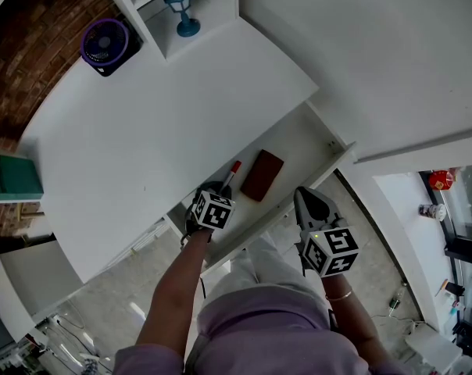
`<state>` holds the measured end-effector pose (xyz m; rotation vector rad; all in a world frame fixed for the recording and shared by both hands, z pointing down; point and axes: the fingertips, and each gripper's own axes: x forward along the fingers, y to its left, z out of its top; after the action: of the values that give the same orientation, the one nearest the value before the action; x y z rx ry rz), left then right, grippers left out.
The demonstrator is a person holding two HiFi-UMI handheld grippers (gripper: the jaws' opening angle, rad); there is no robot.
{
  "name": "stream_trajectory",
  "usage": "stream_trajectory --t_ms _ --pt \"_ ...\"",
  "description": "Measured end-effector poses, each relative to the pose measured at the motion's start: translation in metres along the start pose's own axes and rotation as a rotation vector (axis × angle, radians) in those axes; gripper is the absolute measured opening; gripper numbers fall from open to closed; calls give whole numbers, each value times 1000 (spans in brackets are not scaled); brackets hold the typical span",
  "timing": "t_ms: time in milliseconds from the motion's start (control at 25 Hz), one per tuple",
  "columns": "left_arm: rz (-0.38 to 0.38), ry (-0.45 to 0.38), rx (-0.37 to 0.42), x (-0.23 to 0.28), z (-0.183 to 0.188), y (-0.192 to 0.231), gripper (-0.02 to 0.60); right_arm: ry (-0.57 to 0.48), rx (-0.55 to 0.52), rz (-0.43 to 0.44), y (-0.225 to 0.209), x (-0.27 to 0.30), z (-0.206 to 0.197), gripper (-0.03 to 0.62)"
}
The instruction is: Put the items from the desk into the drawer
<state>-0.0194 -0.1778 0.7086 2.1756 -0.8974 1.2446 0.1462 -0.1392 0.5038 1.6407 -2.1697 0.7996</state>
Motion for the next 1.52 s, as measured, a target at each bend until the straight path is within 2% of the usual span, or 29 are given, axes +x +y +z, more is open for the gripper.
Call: stream_trajectory --t_ms 320,720,1520 --pt "-2 -3 -5 0 -1 1 80 1 -4 5 5 2 0 3" --pt "23 -18 -61 -10 -2 2 94 -2 -12 18 12 4 1 4" --pt "85 -234 -153 -98 13 7 89 -28 -48 109 51 1 5 3"
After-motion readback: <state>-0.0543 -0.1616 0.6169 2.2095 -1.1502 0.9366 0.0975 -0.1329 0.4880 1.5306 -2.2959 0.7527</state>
